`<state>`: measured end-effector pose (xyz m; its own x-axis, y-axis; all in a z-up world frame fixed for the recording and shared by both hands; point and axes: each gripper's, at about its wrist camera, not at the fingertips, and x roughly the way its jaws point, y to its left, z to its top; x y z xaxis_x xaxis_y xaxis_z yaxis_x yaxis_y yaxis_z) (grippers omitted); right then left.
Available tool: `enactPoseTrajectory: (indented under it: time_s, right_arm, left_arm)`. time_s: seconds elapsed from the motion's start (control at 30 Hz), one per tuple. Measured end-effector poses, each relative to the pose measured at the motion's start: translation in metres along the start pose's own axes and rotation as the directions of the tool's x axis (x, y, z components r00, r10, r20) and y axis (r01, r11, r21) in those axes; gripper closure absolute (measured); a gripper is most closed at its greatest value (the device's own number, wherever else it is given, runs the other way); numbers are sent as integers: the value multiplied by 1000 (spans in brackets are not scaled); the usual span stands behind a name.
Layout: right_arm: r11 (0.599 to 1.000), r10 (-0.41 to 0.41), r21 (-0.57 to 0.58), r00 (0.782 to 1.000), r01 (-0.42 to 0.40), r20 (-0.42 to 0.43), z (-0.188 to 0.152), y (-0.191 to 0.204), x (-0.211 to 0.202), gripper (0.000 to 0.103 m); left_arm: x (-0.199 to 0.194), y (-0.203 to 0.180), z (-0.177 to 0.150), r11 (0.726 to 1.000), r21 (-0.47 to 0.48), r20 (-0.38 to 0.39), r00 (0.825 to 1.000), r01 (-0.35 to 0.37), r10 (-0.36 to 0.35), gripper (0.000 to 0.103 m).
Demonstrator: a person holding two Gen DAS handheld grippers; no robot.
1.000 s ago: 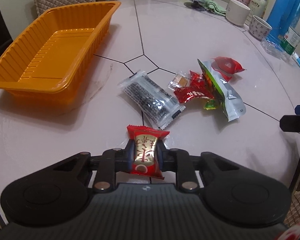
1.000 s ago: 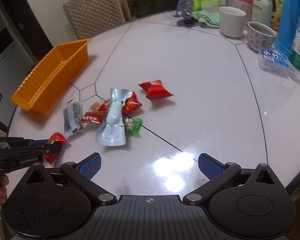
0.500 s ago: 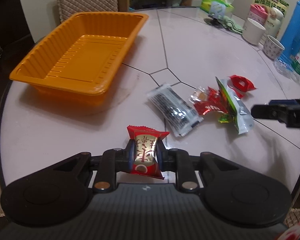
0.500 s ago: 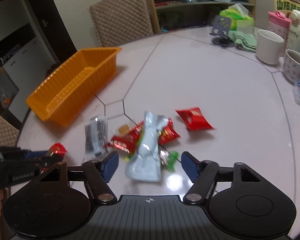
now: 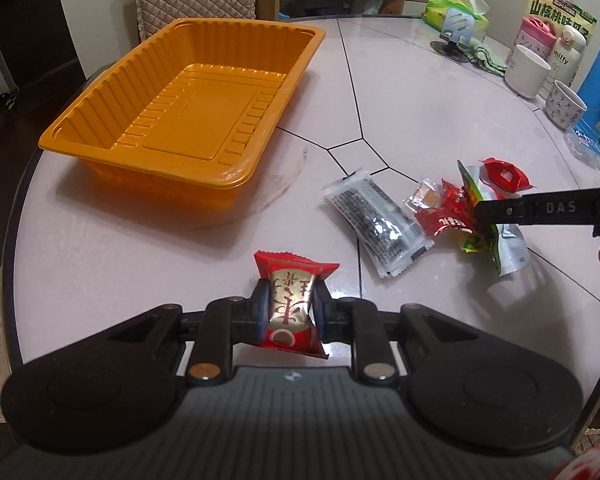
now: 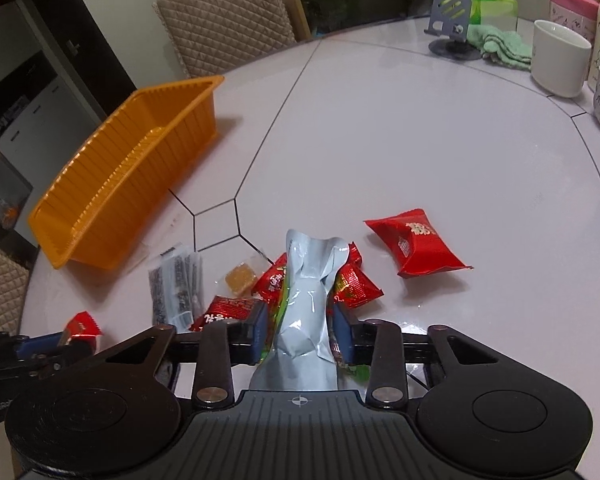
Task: Organize snacks
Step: 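Grasp the silver foil packet with the right tool while the left holds the red candy, then carry both packets over the orange tray with both tools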
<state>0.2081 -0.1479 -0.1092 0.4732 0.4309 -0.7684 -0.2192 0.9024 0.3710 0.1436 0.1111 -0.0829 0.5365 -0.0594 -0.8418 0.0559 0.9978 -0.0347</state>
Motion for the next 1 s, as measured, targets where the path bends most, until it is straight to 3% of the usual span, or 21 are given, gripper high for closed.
enactPoseTrajectory:
  time_s: [0.33, 0.6, 1.0]
  right_arm:
    - [1000, -6, -9, 1000, 6, 16, -1, 0, 3, 73]
    - [999, 18, -35, 997, -16, 69, -3, 9, -22, 73]
    - [983, 148, -113, 988, -142, 43, 8, 61, -50, 73]
  left_arm:
    - [-3, 0, 1, 1000, -11, 6, 1000, -6, 6, 83]
    - [-16, 1, 4, 1000, -23, 31, 999, -10, 10, 83]
    - [-47, 13, 23, 998, -57, 90, 995, -26, 31, 83]
